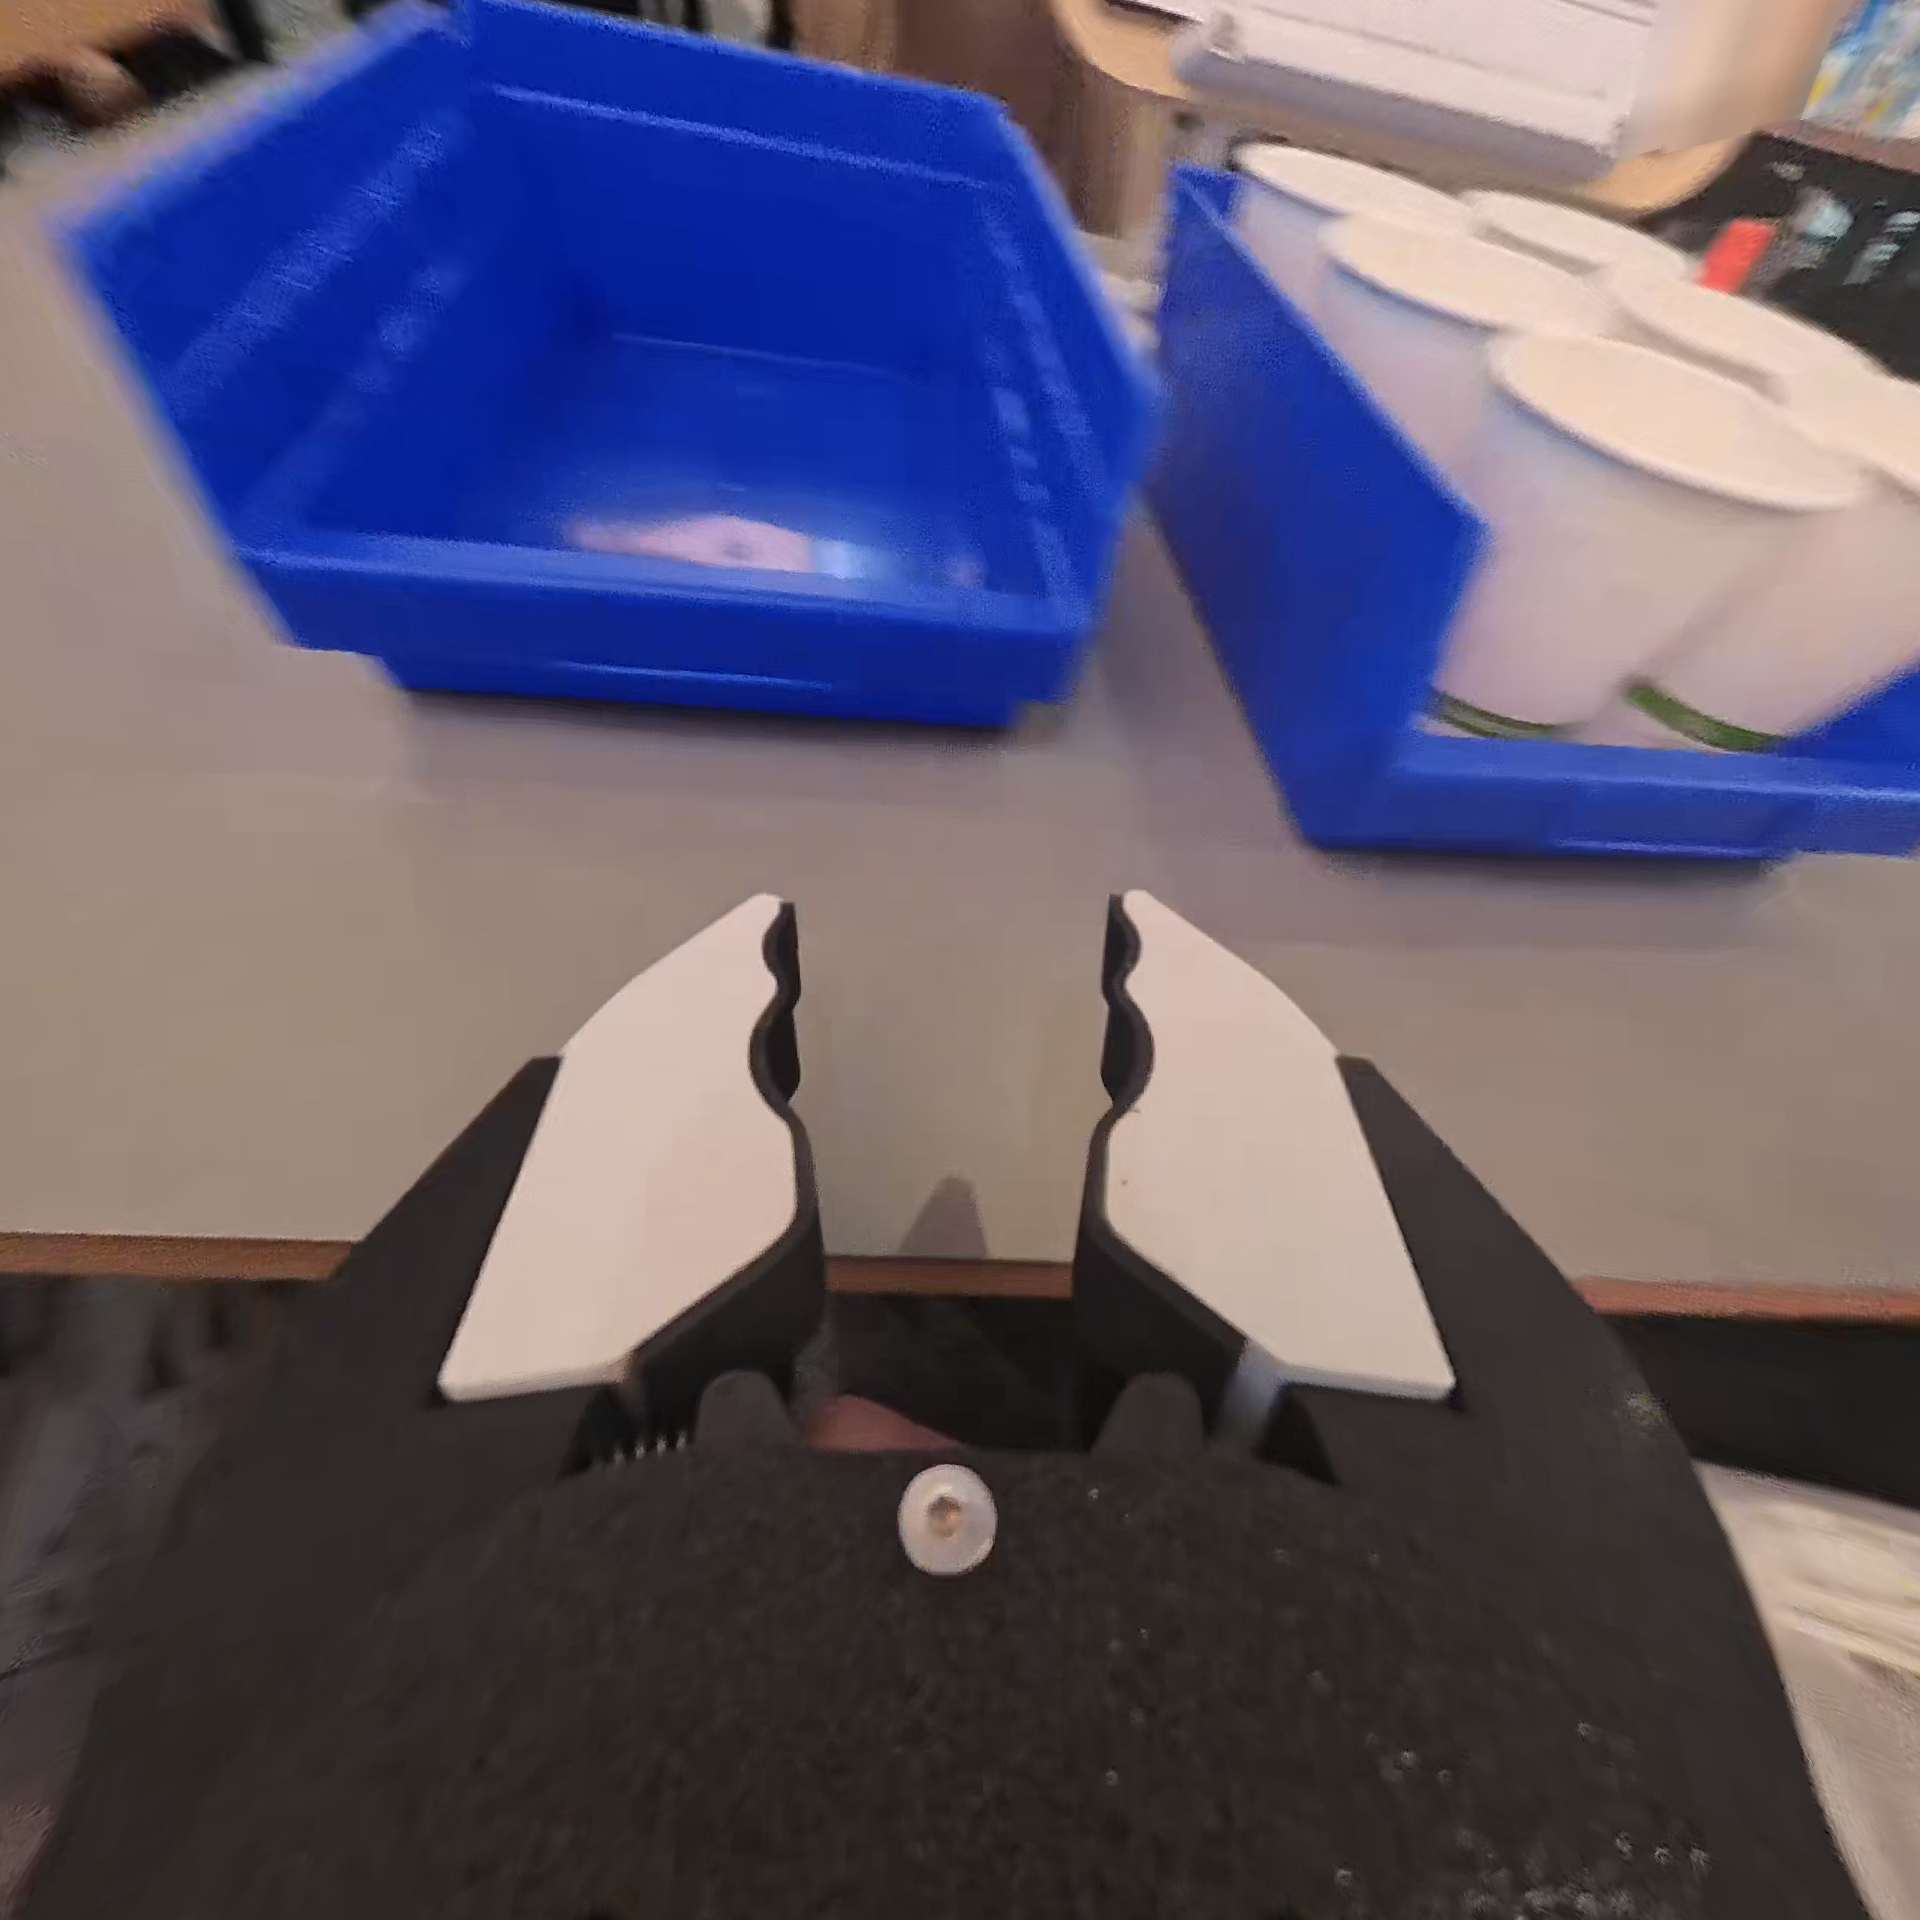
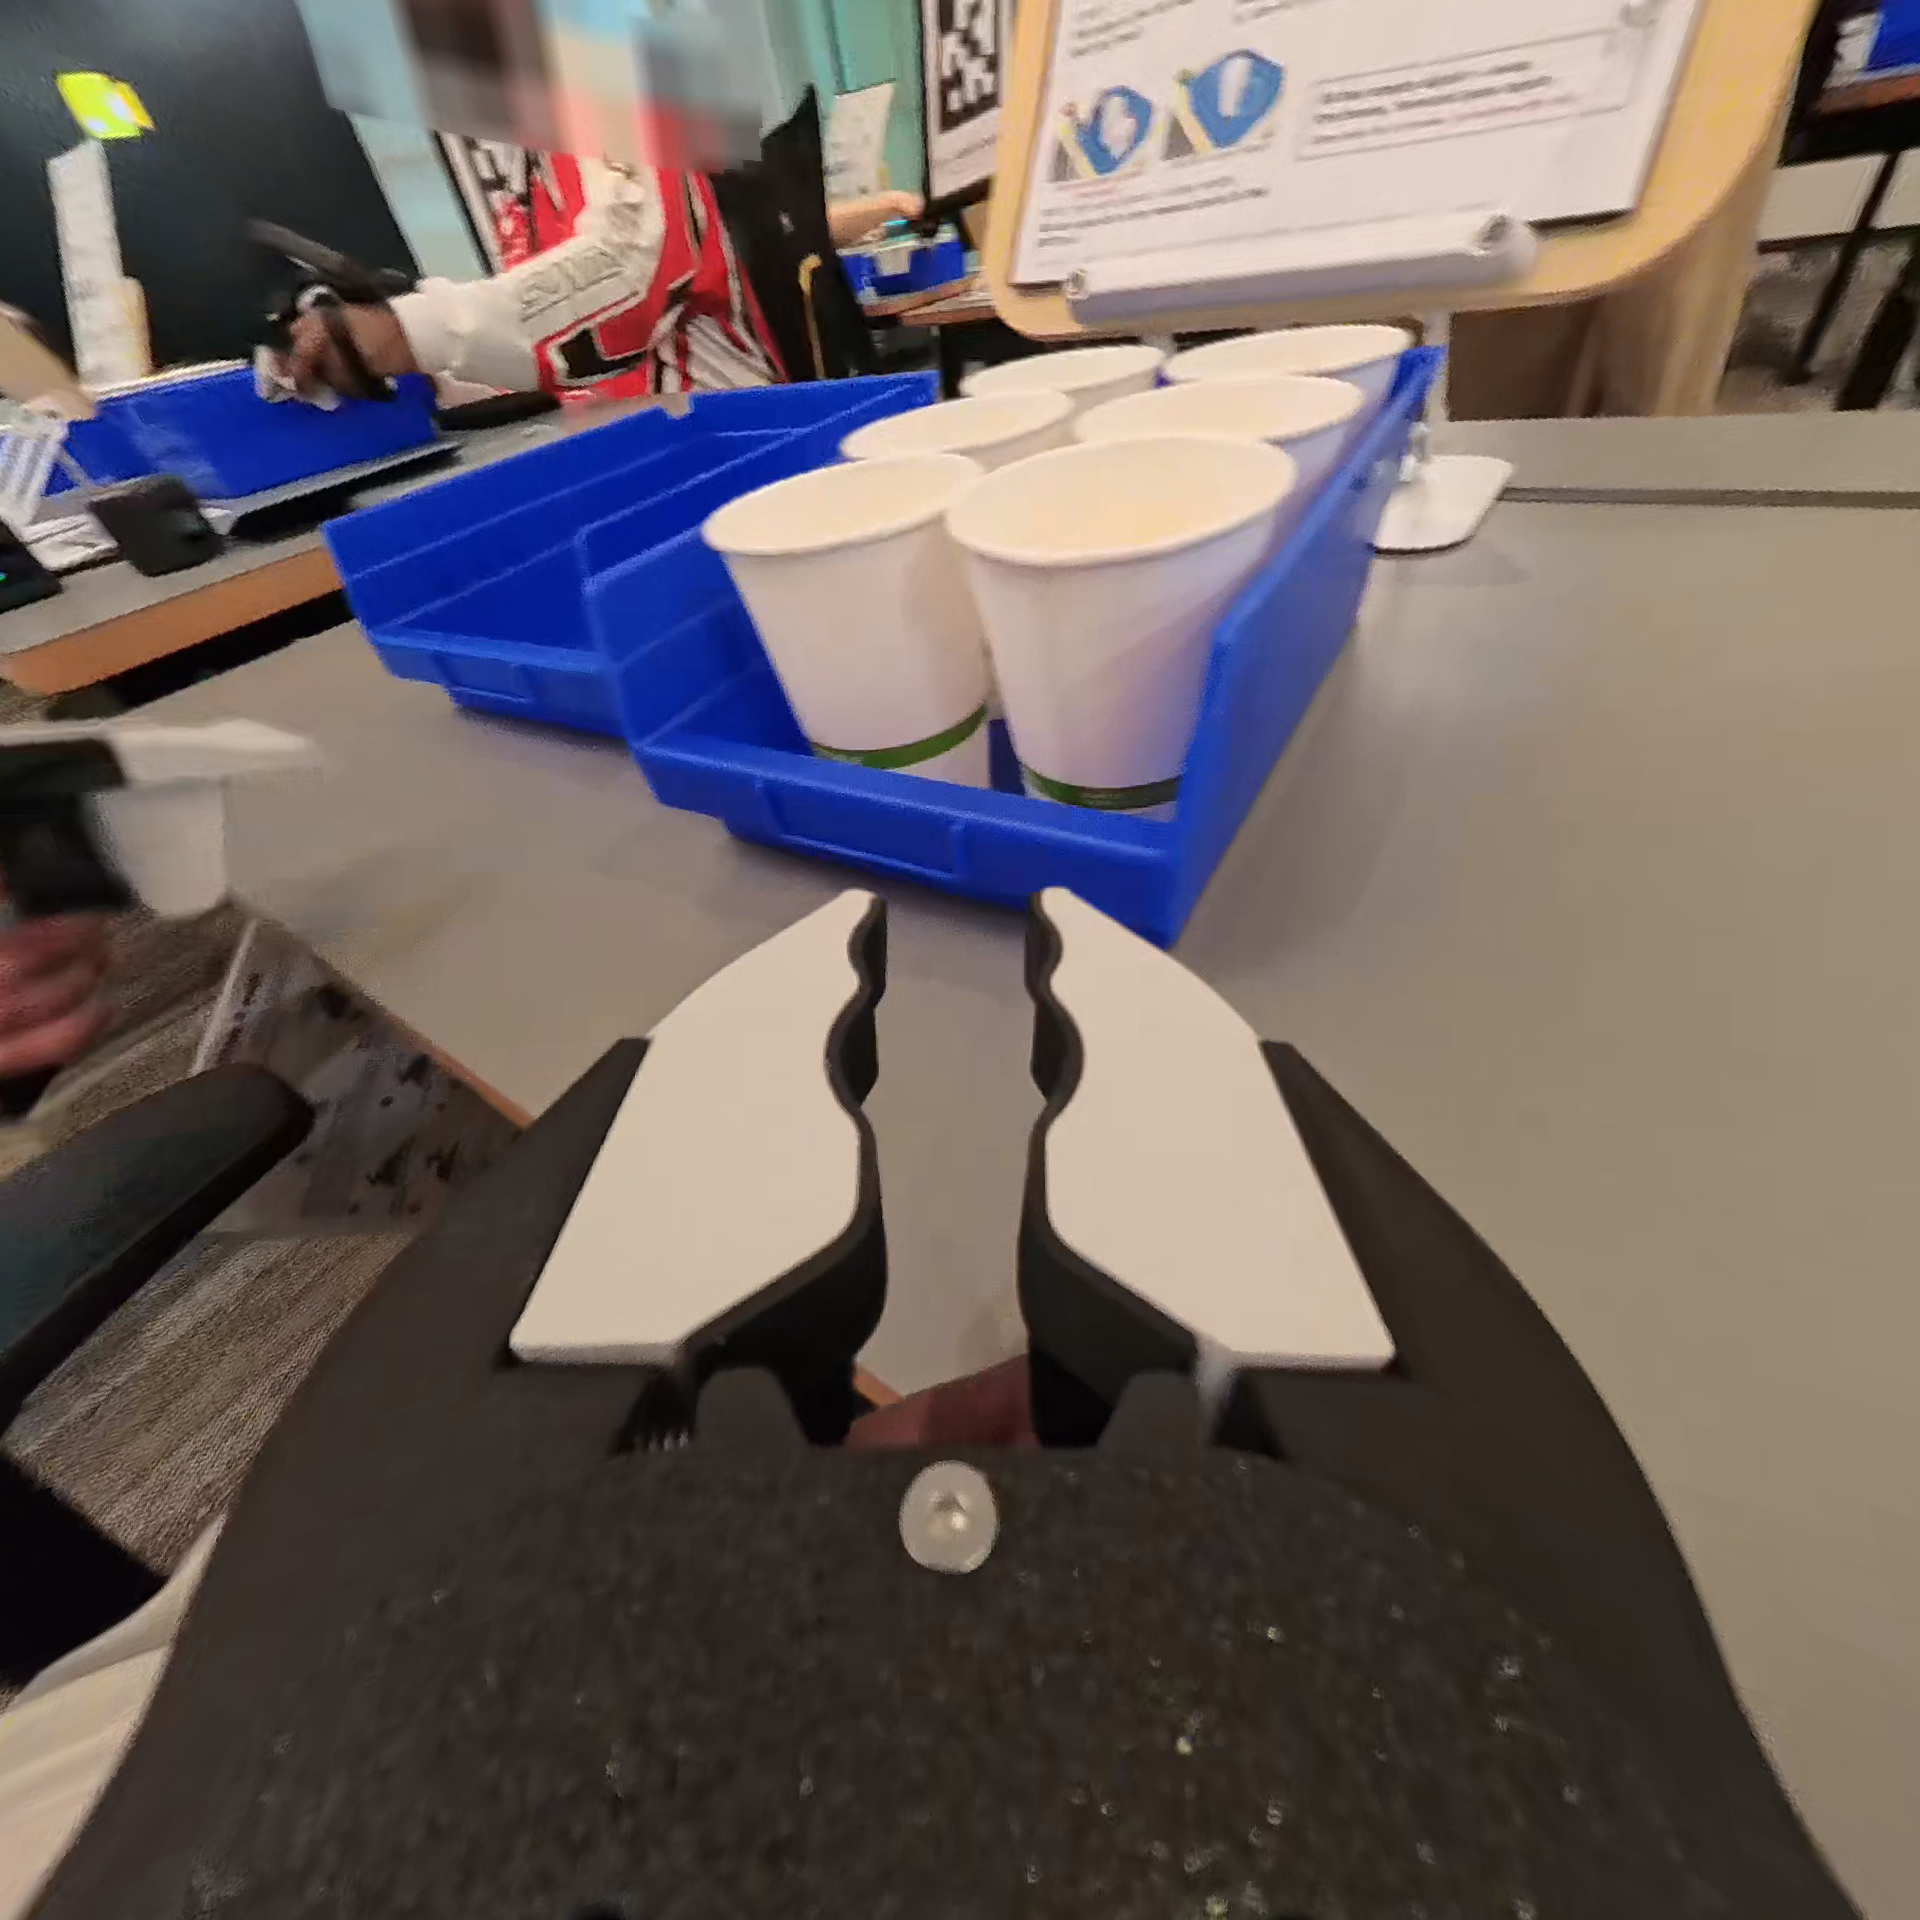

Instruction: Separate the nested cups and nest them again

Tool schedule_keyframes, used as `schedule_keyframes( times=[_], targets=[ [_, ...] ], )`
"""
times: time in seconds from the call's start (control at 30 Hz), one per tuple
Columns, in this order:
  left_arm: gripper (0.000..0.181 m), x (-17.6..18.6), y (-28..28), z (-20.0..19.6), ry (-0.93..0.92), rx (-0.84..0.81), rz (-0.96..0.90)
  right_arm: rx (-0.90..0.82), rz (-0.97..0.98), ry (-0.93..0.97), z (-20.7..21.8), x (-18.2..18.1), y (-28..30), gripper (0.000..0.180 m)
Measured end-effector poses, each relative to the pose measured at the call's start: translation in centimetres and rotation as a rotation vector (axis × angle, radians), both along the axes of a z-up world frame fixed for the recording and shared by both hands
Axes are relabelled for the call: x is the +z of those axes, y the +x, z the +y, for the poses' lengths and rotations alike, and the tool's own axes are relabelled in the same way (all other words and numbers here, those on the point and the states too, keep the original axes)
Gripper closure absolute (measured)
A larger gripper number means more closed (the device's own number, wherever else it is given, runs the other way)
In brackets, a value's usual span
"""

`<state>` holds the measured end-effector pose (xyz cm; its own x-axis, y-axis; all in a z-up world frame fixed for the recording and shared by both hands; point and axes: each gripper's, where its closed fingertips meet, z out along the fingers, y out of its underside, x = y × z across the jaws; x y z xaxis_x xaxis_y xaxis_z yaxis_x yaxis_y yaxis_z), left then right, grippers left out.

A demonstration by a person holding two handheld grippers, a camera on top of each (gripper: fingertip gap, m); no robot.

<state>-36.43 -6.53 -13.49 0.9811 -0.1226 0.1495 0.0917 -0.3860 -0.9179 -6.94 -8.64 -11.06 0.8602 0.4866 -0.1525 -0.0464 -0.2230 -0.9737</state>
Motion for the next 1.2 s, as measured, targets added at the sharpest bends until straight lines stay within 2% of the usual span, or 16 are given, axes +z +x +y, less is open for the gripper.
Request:
schedule_keyframes(
  times=[0.1, 0.2, 0.3, 0.4, 0.43, 0.5, 0.6, 0.67, 0.8, 1.03, 1.1, 1.17, 1.2],
  targets=[
    [0.125, 0.9, -7.8, 3.0, 0.005, 0.12, 0.049, 0.083, 0.002, -0.017, -1.2, 0.1, -2.4, 0.153],
    [0.124, 2.0, -12.9, 7.5, 0.001, 0.174, 0.044, 0.124, 0.016, -0.012, -1.9, -0.4, -4.3, 0.155],
    [0.123, 2.2, -14.4, 11.8, -0.032, 0.157, 0.024, 0.155, -0.053, -0.053, -2.2, -1.8, -5.9, 0.154],
    [0.126, 1.0, -15.9, 15.0, -0.085, 0.217, 0.085, 0.185, -0.06, -0.057, -2.5, -2.1, -7.3, 0.154],
    [0.13, 0.6, -15.7, 15.7, -0.102, 0.202, 0.08, 0.202, -0.061, -0.066, -2.7, -2.1, -7.8, 0.154],
    [0.171, 0.2, -15.4, 16.0, -0.12, 0.19, 0.039, 0.217, -0.063, -0.076, -2.9, -2.2, -8.7, 0.153],
    [0.178, 0.1, -14.6, 14.7, -0.127, 0.166, 0.022, 0.21, -0.06, -0.091, -2.9, -2.2, -10.1, 0.153],
    [0.178, 0.1, -14.6, 12.9, -0.117, 0.206, 0.079, 0.203, -0.08, -0.078, -2.7, -2.1, -11.5, 0.152],
    [0.177, 0.1, -14.2, 7.7, -0.075, 0.278, 0.134, 0.158, -0.166, 0.003, -1.3, -1.9, -15.0, 0.148],
    [0.177, 0.3, -12.3, -0.7, -0.013, 0.305, 0.093, 0.101, -0.091, -0.026, 3.4, -1.6, -20.9, 0.137],
    [0.177, 0.3, -11.6, -1.9, 0.001, 0.293, 0.076, 0.098, -0.099, -0.022, 4.4, -1.6, -21.8, 0.14],
    [0.177, 0.3, -10.8, -2.8, 0.009, 0.281, 0.078, 0.109, -0.091, -0.034, 4.8, -1.5, -22.5, 0.16],
    [0.176, 0.3, -10.4, -3.1, 0.014, 0.277, 0.08, 0.103, -0.086, -0.049, 4.9, -1.3, -22.5, 0.156]
  ],
)
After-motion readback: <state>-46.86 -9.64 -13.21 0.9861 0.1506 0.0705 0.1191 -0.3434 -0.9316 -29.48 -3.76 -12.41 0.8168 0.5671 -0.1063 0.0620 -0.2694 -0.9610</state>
